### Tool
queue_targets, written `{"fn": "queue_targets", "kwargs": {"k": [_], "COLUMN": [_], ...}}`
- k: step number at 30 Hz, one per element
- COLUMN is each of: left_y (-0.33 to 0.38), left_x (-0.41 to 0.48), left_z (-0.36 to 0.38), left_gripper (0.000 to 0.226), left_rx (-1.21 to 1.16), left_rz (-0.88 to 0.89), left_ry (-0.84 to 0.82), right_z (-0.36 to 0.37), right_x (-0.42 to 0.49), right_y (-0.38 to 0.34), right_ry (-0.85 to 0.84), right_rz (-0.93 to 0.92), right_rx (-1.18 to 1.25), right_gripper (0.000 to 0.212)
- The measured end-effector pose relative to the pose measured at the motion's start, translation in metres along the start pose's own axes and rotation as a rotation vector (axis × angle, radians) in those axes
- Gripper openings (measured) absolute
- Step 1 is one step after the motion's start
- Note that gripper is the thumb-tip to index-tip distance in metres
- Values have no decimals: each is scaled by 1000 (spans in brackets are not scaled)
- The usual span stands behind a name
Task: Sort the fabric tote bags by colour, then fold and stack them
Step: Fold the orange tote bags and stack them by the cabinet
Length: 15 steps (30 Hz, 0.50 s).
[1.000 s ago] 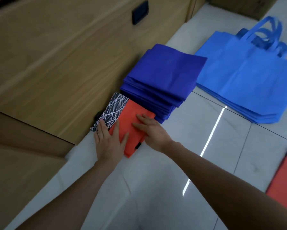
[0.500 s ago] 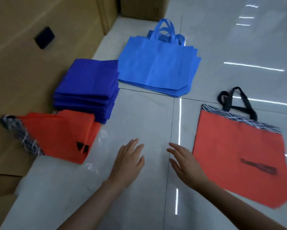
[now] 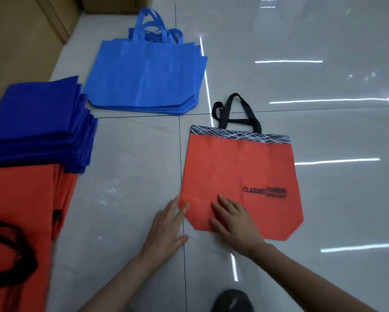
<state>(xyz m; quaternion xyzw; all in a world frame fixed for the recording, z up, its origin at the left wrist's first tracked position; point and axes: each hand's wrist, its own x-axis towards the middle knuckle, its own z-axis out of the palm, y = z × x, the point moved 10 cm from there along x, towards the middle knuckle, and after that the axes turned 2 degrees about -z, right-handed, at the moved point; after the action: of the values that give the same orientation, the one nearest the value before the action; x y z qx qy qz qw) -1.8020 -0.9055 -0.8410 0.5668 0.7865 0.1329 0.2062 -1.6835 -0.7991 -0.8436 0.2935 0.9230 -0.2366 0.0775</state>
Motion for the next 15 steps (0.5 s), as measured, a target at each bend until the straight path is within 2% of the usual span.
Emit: {"fn": "queue_targets", "kwargs": {"k": [2, 5, 6, 10, 12, 13, 15], "left_y": [5, 5, 2, -4, -9, -7, -6], "left_x": [7, 8, 5, -11, -18, -19, -19], "left_z": [0, 7, 8, 21, 26, 24, 20], "left_gripper": [93, 64, 63, 99, 107, 111, 118], "left_rx": [88, 177, 197, 259, 202, 178, 124], "left_rz": [31, 75, 71, 90, 36, 34, 11], "left_ry": [-35, -92, -116, -165, -245, -226, -182], "right_z": [4, 12, 15, 15, 17, 15, 12], "right_x": [1, -4, -8, -35, -45, -49, -56], "right_y": [-23, -42, -44, -45, -46, -49, -56], "right_ry": [-25, -140, -174, -49, 68, 132, 207], "right_rz": [-103, -245, -282, -427, -466, -492, -531], "right_rx": [26, 52, 26, -270, -345, -384, -460], "right_gripper": [77, 59, 58, 52, 33, 23, 24]}}
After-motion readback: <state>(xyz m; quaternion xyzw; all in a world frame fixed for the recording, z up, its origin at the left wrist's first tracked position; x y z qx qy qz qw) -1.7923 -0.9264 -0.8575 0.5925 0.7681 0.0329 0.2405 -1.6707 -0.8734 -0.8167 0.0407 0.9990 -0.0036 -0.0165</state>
